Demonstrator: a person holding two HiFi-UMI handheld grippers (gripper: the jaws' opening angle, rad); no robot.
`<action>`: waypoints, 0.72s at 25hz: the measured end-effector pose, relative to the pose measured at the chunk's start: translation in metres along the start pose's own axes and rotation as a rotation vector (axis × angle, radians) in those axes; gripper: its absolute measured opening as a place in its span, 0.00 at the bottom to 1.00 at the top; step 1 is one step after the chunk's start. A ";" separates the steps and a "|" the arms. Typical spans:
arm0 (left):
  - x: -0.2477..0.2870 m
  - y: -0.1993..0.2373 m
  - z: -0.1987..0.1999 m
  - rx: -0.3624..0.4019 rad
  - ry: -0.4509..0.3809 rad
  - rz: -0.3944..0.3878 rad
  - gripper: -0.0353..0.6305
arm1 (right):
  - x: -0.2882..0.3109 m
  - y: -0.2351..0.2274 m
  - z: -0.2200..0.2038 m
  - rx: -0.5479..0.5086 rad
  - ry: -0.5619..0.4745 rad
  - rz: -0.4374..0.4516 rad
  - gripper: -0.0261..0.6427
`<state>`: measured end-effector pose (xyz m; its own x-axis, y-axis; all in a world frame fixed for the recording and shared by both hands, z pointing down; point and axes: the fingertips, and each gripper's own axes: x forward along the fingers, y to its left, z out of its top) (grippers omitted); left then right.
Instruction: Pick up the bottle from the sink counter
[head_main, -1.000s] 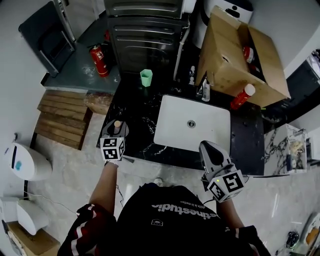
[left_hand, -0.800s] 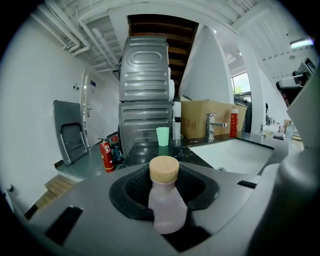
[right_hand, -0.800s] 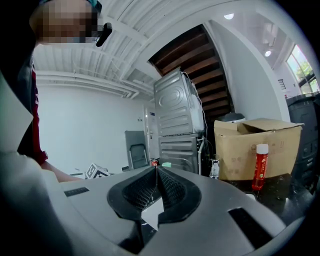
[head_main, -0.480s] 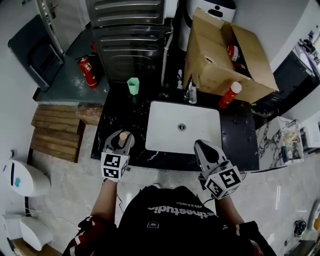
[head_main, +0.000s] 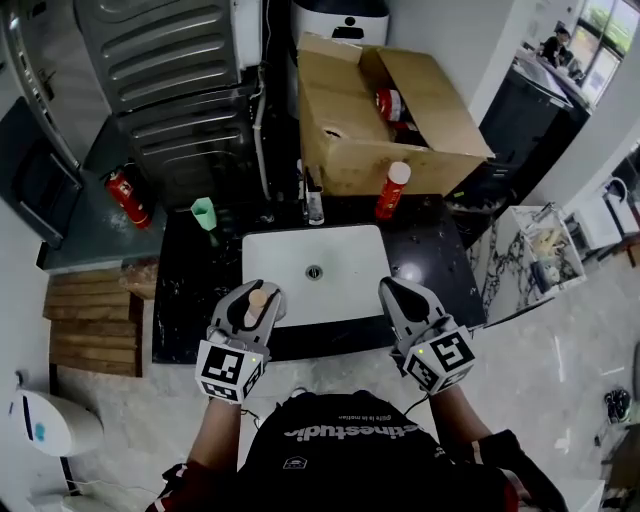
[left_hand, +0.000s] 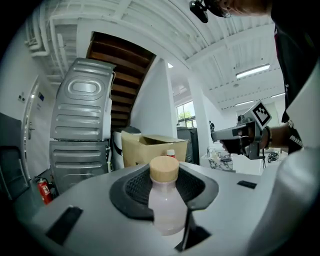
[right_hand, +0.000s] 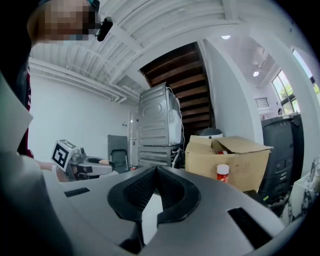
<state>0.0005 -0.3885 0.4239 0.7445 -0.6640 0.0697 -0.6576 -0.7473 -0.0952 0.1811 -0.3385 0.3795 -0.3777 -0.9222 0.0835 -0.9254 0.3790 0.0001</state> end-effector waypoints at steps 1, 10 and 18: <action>0.005 -0.007 0.004 0.001 -0.004 -0.010 0.25 | -0.007 -0.007 0.002 -0.007 -0.007 -0.013 0.10; 0.038 -0.051 0.030 0.026 -0.014 -0.090 0.25 | -0.046 -0.042 0.006 0.031 -0.035 -0.060 0.10; 0.051 -0.063 0.038 0.027 -0.024 -0.113 0.25 | -0.055 -0.051 0.011 0.014 -0.043 -0.065 0.10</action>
<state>0.0841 -0.3738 0.3953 0.8167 -0.5742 0.0576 -0.5659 -0.8165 -0.1144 0.2486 -0.3075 0.3644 -0.3180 -0.9472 0.0408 -0.9481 0.3178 -0.0102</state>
